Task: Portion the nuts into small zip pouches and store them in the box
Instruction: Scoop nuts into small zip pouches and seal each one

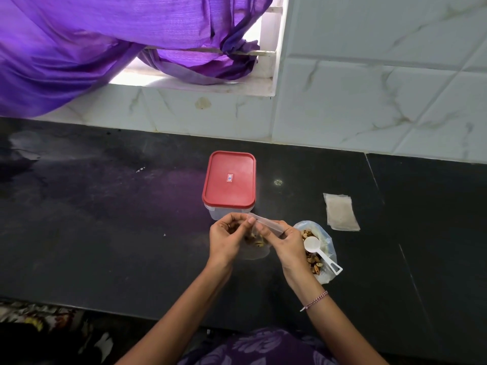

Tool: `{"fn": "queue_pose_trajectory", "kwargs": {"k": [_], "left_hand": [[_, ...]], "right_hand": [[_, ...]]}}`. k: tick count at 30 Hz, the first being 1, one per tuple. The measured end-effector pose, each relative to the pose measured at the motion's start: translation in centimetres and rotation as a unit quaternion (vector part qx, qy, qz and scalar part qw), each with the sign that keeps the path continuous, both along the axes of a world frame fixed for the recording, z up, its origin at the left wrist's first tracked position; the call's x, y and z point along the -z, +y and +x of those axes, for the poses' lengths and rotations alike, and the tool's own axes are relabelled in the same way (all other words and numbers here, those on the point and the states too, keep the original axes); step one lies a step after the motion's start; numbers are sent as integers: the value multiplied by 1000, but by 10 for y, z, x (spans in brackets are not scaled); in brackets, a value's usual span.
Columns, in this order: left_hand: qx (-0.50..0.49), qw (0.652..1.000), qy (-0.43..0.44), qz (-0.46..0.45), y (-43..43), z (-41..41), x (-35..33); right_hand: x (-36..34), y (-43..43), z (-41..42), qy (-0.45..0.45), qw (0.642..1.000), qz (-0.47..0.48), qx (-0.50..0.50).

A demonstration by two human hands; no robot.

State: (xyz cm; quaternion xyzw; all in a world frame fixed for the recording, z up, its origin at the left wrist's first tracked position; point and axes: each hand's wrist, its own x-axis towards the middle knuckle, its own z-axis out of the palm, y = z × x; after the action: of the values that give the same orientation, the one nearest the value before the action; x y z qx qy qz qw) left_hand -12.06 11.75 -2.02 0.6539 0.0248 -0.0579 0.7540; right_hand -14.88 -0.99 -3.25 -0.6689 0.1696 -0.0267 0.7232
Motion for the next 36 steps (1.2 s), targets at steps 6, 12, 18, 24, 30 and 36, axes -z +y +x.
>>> {"fn": "queue_pose_trajectory", "kwargs": {"k": [6, 12, 18, 24, 30, 36], "left_hand": [[1, 1000, -14, 16, 0, 1, 1], [15, 999, -25, 22, 0, 2, 0], [24, 999, -36, 11, -3, -1, -2], [35, 999, -19, -21, -2, -2, -2], [27, 999, -14, 19, -2, 2, 2], [4, 1000, -21, 21, -2, 5, 2]], "right_hand": [[-2, 2, -2, -20, 1000, -11, 9], [-3, 3, -2, -39, 999, -11, 25], [-2, 2, -1, -41, 999, -9, 29], [-1, 0, 0, -35, 999, -23, 28], [-1, 0, 1, -21, 999, -16, 18], [2, -4, 0, -14, 1000, 19, -5]]}}
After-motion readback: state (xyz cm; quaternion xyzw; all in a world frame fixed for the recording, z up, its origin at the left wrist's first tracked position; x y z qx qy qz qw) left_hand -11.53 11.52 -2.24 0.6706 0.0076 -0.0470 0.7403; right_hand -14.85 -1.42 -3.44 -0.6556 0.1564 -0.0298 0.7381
